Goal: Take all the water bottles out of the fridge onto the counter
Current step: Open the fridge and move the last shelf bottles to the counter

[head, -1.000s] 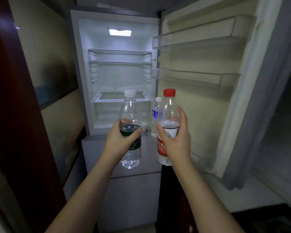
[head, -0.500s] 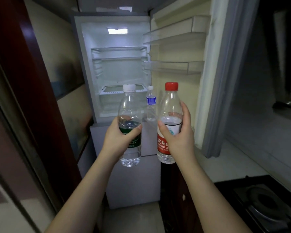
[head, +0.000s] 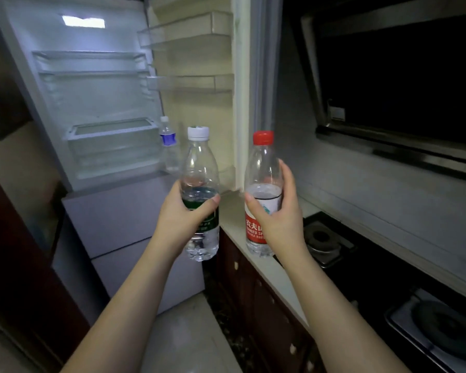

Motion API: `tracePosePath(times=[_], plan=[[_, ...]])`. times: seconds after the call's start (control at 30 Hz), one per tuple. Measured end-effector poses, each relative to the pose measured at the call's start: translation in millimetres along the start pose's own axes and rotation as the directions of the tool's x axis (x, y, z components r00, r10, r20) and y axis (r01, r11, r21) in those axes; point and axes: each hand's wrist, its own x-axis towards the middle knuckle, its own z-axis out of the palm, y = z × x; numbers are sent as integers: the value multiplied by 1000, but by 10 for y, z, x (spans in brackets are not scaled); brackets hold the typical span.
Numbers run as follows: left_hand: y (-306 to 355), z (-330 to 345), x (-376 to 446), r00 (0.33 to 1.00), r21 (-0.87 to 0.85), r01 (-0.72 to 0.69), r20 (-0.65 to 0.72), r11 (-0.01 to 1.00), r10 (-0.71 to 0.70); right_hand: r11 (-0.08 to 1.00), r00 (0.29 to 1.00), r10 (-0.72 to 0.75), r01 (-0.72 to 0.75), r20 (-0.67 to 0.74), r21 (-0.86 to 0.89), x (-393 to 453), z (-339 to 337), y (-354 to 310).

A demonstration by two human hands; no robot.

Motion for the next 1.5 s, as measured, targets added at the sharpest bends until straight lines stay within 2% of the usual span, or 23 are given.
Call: tracePosePath(times=[0.17,0.37,0.7,0.83,1.0,1.17,1.33,1.5], plan=[[162,605,-234,986,-61,-19,165,998,29,992,993,25,-38,-112,-117,-356,-655,-111],[419,1447,-613,930,-148,-41,355,988,92,962,959,32,-105,-281,-251,-722,-1559,-234],[1065,3017,-1705,747,-272,-4,639,962,184,888,846,-11,-237,-533,-394,-1607,-3240,-506],[1251,3640,-2297,679,-315,88,713,945,174,833,790,-55,-300,-610,-464,-2126,-4010,-651],[1402,4337,-3101,579,-297,135,798,945,168,792,715,-47,-399,-698,-462,-2786,-4868,-794],[1491,4889,-3862,487,-286,212,860,935,152,783,652,-19,-462,-758,-416,-3334,-5438,-826],[1337,5226,-4400,393,-228,269,913,936,110,774,586,62,-539,-808,-331,-3773,-5803,-736],[984,5389,-4710,347,-149,285,937,947,43,743,525,163,-622,-835,-246,-4092,-5952,-453]])
